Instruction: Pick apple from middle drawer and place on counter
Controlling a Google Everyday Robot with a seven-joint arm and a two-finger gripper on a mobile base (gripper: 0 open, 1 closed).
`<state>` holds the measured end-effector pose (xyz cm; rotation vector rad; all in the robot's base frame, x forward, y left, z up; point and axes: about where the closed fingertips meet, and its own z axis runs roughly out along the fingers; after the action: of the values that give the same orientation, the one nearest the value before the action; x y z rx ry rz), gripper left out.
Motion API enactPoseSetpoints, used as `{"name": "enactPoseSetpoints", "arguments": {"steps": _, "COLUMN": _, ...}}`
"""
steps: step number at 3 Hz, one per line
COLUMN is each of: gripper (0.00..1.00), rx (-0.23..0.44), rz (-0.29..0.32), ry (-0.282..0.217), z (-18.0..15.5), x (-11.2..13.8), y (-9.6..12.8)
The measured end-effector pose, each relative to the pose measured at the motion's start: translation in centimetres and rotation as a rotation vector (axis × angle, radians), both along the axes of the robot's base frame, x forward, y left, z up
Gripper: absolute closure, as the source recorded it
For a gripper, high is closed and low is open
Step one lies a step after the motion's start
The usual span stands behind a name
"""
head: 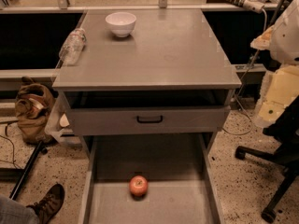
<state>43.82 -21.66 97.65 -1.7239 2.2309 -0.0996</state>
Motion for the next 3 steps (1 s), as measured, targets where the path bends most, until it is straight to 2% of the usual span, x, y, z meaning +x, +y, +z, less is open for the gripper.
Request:
{"name": "enactPoseSetpoints", "arguments": {"steps": 1, "gripper": 0.0, "rx": 0.0, "rz": 0.0, "ry": 0.0, "z": 0.0, "x": 0.0, "y": 0.0}}
{"name": "enactPoseSetpoints", "arguments": {"steps": 2, "gripper": 0.0, "rx": 0.045, "rz": 0.0, "ry": -0.021, "z": -1.7, "x": 0.3, "y": 1.7}}
{"name": "enactPoseSetpoints", "arguments": {"steps": 3, "gripper": 0.0, "rx": 0.133, "rz": -0.006, "ry": -0.034, "z": -5.8, "x": 0.5, "y": 6.0}}
